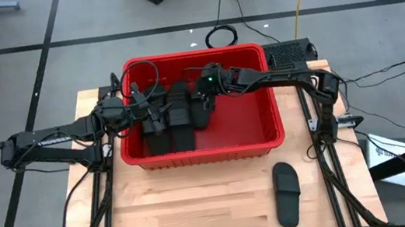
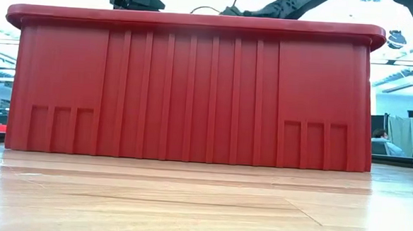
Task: Pick and place slides into bin
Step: Put the black slide into the red bin
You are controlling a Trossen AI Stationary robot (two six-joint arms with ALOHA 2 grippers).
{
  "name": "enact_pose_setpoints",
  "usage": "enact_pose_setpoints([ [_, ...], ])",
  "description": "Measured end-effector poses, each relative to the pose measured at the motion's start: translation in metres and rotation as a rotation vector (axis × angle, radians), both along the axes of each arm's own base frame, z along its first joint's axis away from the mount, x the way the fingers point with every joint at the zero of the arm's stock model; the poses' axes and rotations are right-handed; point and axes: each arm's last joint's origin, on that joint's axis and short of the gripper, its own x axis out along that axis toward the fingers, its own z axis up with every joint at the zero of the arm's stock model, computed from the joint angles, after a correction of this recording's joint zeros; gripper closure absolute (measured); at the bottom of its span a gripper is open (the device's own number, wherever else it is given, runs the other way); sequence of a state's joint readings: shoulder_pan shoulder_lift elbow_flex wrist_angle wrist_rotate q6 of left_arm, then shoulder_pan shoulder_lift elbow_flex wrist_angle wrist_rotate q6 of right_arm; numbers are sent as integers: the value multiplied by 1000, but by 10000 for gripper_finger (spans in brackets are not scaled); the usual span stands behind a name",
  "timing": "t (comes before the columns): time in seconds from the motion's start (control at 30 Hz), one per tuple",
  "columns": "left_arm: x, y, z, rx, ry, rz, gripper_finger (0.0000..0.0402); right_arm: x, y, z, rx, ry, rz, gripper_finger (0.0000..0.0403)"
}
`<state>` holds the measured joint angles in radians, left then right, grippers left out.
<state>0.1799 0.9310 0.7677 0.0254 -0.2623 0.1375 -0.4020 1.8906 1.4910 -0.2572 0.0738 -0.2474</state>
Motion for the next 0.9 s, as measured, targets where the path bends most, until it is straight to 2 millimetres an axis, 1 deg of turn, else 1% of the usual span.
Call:
enact_pose_setpoints([
  [0.23,0,-2,0,-1,0,-8,202,-2,14,19,-18,-40,29,229],
  [0.5,1,-19,2,26,-6,-95,202,-3,37,40,-35,-86,78,234],
  [0.73,-11,-37,13,35,-67,-152,202,-3,65,58,-22,-147,124,232],
  [0.9,-22,-54,19,33,-98,-242,202,-3,92,69,0,-185,170,232],
])
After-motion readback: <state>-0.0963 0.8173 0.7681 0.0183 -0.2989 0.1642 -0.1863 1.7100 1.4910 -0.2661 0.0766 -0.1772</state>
